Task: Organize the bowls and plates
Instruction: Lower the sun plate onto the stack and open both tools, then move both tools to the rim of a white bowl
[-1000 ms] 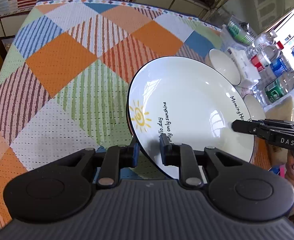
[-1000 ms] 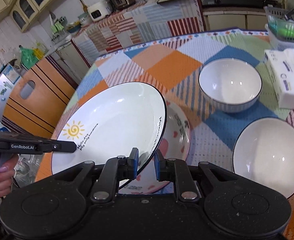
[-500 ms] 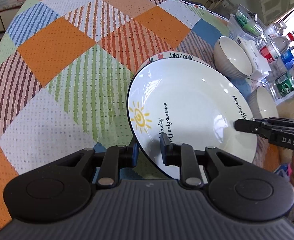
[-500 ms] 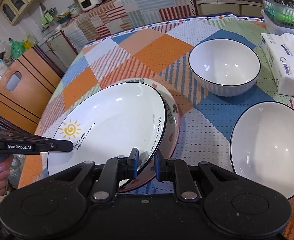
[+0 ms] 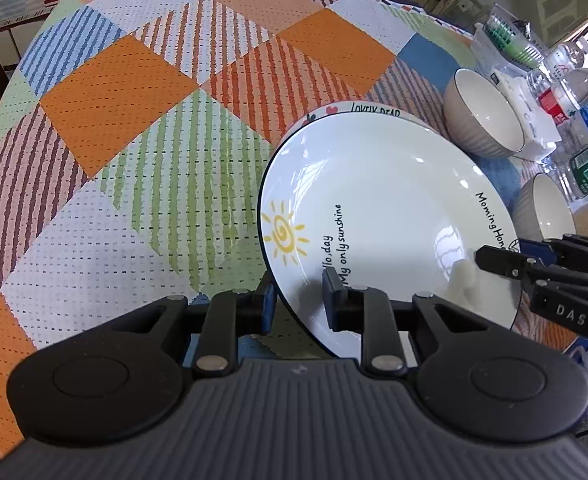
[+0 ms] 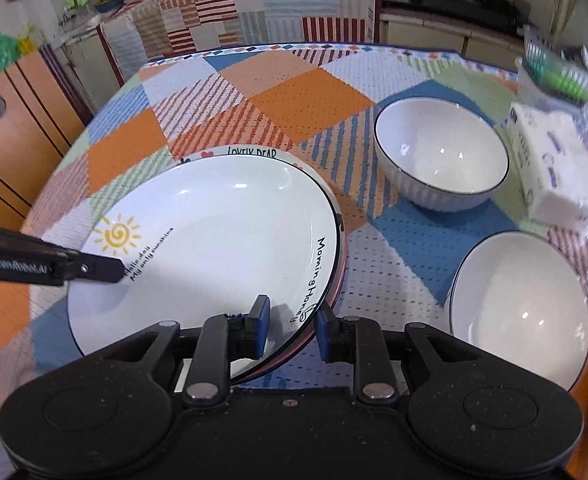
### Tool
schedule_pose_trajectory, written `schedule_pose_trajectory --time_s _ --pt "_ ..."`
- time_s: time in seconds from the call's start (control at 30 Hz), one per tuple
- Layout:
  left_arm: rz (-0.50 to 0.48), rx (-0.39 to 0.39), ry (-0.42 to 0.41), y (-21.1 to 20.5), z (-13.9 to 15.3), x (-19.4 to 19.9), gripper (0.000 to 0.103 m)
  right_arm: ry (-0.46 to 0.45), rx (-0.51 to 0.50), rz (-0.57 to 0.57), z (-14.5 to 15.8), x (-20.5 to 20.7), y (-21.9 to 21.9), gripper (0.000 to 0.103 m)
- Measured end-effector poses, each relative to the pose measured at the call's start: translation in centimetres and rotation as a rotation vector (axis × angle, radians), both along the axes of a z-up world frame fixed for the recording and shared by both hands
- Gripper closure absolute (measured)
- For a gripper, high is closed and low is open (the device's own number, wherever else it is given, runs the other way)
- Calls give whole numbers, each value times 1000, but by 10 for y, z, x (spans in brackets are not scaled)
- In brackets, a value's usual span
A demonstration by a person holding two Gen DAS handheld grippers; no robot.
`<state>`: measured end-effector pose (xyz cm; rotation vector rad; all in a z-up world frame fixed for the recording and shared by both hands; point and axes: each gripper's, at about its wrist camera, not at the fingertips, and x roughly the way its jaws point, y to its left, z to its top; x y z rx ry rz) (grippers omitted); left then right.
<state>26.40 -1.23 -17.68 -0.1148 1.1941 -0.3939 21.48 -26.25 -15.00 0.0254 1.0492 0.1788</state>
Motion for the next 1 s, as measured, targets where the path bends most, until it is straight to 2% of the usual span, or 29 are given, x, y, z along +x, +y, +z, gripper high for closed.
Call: schedule_pose_trajectory --time_s 0.17,0.47,0.57,0.77,1.0 --pt "-24 94 -20 -15 3 -2 81 -10 -83 0 -4 -2 7 71" --pt "49 108 -25 -16 3 -7 81 -63 -148 53 -8 -7 12 70" --pt "76 113 -18 -17 7 -11 82 -75 -132 53 -8 -7 9 70" --pt "117 135 -41 -19 37 -29 83 -153 -79 74 9 -20 -7 71" --pt "102 202 -90 -34 94 -45 83 -238 -6 122 56 -35 -42 71"
